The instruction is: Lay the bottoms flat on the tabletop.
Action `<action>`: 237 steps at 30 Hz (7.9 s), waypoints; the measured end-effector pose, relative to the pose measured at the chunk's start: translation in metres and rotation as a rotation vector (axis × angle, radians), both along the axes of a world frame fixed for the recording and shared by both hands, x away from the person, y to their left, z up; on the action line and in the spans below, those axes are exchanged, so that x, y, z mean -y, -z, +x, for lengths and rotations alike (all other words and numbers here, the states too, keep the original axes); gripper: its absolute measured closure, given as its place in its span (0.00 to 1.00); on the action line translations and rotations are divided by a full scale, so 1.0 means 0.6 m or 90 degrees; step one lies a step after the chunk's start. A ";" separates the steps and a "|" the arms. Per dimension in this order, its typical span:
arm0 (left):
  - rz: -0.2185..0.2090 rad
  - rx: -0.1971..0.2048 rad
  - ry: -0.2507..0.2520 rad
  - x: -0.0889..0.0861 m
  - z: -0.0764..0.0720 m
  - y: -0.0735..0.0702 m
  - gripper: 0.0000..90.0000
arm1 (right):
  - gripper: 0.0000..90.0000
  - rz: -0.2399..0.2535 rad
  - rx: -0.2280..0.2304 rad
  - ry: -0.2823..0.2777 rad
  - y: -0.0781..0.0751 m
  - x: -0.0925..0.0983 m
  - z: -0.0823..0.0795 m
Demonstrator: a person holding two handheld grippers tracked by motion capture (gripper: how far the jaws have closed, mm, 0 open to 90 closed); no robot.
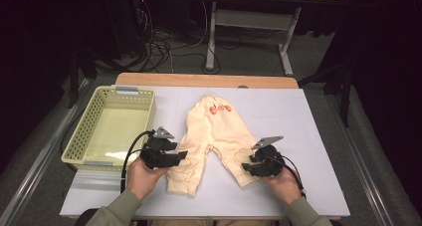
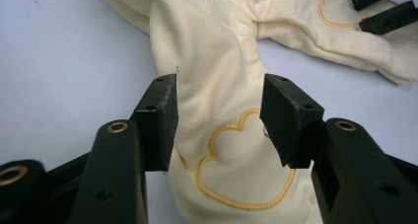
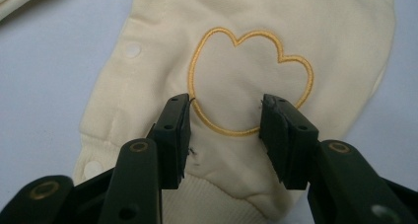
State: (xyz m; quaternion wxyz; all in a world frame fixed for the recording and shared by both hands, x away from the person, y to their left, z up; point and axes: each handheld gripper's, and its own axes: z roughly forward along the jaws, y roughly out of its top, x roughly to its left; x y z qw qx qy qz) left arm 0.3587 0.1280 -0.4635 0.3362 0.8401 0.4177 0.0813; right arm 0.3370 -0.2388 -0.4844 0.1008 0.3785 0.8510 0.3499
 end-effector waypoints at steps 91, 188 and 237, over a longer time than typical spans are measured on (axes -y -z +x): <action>-0.037 0.007 0.013 -0.024 -0.041 0.021 0.50 | 0.91 -0.098 -0.080 0.120 -0.030 -0.062 0.243; -0.061 -0.013 -0.059 0.008 0.040 0.013 0.66 | 0.72 0.018 0.043 -0.001 -0.031 -0.006 0.004; -0.023 -0.156 -0.084 0.041 0.173 -0.006 0.87 | 0.66 0.015 0.031 -0.015 -0.020 -0.006 0.009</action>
